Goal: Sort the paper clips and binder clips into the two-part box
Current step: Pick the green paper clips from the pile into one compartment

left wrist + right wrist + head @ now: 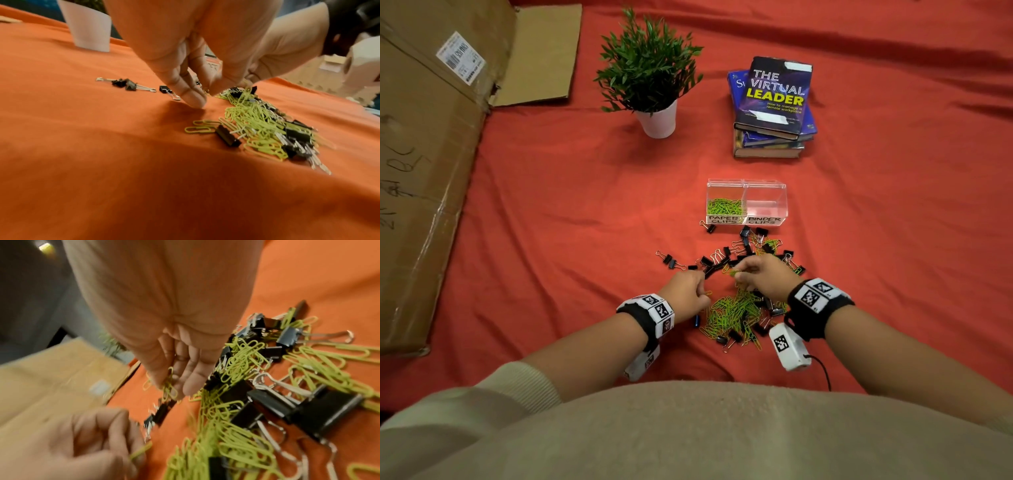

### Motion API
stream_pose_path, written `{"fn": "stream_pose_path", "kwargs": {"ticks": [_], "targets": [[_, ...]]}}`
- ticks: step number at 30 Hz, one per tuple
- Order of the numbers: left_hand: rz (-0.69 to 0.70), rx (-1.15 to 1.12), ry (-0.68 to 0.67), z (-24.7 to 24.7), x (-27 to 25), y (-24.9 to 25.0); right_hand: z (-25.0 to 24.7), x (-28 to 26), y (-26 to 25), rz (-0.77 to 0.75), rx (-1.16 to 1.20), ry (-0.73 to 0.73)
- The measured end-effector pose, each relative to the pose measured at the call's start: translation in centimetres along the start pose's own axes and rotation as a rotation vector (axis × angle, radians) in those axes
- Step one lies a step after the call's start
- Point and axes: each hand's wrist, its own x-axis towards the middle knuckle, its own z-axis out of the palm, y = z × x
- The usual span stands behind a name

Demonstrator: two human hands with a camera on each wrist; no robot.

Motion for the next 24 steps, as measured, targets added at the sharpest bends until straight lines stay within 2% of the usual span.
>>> {"fn": "stream_pose_path", "kwargs": {"ticks": [2,5,8,12,14,17,19,22,24], "targets": [[-0.042,-0.117,-0.01,0.1,-0.1,0.0,-0.5,0.0,0.2,0.059,0.189,-0.022],[-0.002,-0.177,-0.054,0.3,-0.2,0.5,-0.7,0.0,0.4,0.124,0.544,-0.059],[0.054,-0.004,-0.1,0.7,-0.1,1.0,-0.6,-0.2,0.3,0.176,0.756,-0.078],[0.062,0.2,-0.074,2.0,-0.3,1.6,-0.2,-0.6,0.1,0.218,0.839,-0.13],[0.073,0.282,-0.048,2.5,-0.4,2.0,0.0,-0.6,-0.1,0.219,0.784,-0.137],[0.097,0.337,-0.025,2.9,-0.3,2.7,0.2,-0.5,-0.7,0.195,0.554,-0.086],[0.116,0.346,-0.015,3.1,-0.1,2.8,0.1,-0.6,-0.7,0.166,0.308,-0.055],[0.145,0.355,-0.017,3.1,-0.1,2.8,-0.2,-0.5,0.0,0.033,-0.141,-0.034],[0.137,0.357,-0.022,3.1,-0.1,2.8,-0.2,-0.7,0.0,-0.05,-0.335,-0.103]]}}
